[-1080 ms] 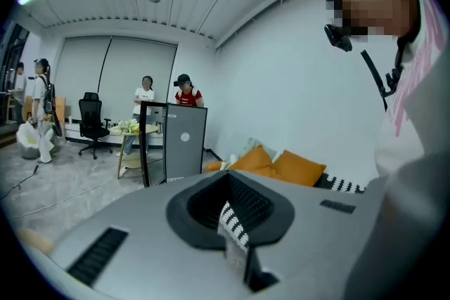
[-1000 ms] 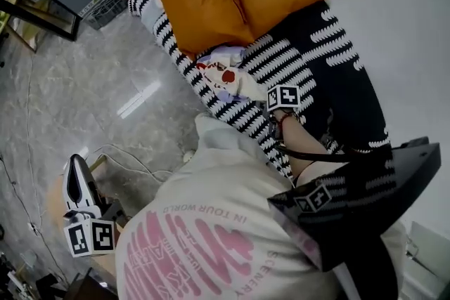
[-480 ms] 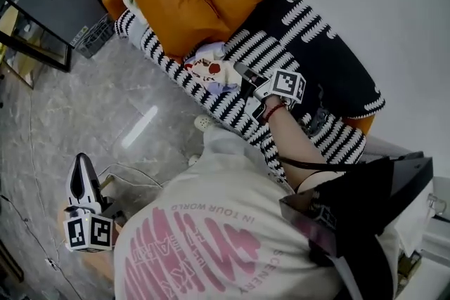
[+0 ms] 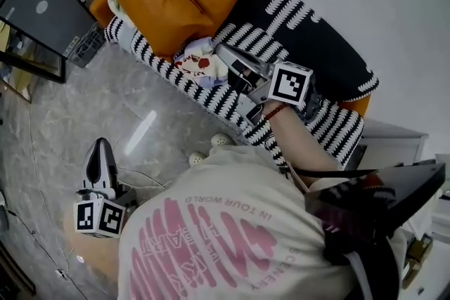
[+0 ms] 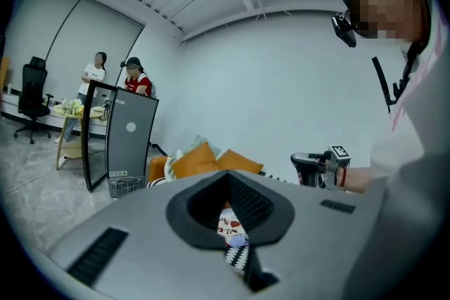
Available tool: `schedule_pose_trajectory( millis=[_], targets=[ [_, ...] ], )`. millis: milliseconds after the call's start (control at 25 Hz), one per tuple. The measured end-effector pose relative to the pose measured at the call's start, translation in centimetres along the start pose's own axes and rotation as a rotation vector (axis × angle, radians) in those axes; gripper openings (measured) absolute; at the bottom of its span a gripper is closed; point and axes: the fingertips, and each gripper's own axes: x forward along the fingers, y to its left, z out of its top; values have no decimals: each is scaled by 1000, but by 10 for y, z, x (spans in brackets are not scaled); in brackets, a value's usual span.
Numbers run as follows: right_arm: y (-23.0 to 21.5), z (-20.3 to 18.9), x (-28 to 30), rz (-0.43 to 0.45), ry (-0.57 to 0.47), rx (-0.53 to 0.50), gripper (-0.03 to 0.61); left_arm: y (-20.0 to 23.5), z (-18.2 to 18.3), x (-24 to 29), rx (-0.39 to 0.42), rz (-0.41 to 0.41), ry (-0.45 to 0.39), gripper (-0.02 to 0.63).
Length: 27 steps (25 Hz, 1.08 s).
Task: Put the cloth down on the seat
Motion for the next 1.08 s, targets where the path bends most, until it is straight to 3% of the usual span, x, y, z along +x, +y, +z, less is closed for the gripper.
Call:
schedule_pose_trajectory(
  millis=[120,240,400,560,880,1080],
  targets=[
    [-4,7,-10,-45,23,-101,11,-4,-3,5,-38,2,1,9],
    [-9,13,-15,-47,42,-135,11,-6,-2,13,-45,2,-7,9],
    [-16,19,-18,-50,18,-73,11,-5,3,19,-44,12,-19,9],
    [-19,23,-17,-55,40,-121,11,-4,3,21,-51,19,-19,9],
    [-23,17,-10,-53,58,-72,11,1,2,20,-58,35,-21,9],
    [-19,12,-7,-40,78,-127,11,7,-2,13,-58,29,-21,9]
  ],
)
